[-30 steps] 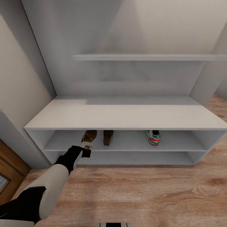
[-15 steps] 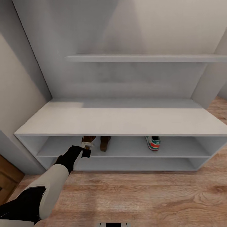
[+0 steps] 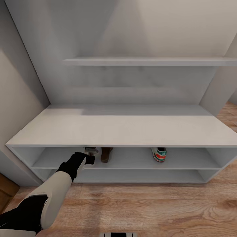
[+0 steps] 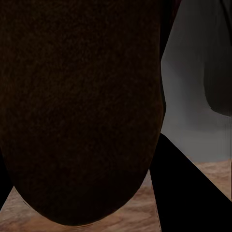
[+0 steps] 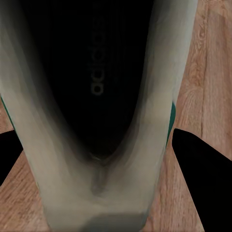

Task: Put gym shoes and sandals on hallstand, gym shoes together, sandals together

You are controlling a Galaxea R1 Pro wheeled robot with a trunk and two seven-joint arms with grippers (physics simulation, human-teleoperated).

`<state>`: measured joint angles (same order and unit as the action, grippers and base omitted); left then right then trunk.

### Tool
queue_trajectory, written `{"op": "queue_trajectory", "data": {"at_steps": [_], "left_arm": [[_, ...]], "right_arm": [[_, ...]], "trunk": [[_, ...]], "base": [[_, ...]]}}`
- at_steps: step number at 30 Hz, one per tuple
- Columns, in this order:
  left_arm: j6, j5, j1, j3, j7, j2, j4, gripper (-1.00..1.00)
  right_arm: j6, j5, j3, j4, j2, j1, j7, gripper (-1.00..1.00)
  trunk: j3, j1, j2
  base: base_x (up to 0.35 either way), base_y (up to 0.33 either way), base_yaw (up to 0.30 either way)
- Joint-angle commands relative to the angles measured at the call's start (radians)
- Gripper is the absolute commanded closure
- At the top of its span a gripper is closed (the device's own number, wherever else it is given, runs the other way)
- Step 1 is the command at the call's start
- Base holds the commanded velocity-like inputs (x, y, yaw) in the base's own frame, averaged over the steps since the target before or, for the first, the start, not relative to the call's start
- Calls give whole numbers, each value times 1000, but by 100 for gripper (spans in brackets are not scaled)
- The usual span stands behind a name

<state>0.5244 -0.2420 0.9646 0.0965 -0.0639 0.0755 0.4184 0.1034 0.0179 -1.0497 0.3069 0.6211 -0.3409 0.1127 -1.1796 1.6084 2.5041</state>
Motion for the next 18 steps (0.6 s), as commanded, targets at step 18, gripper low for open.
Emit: {"op": "queue_trajectory", "data": {"at_steps": [18], "left_arm": [[3,-11,0,7,-5,1,2,100]], "right_arm": [[4,1,-2,-2,0,-1,2,100]], "trunk": [[-1,0,0]], "base": [[58,-34,0]]}}
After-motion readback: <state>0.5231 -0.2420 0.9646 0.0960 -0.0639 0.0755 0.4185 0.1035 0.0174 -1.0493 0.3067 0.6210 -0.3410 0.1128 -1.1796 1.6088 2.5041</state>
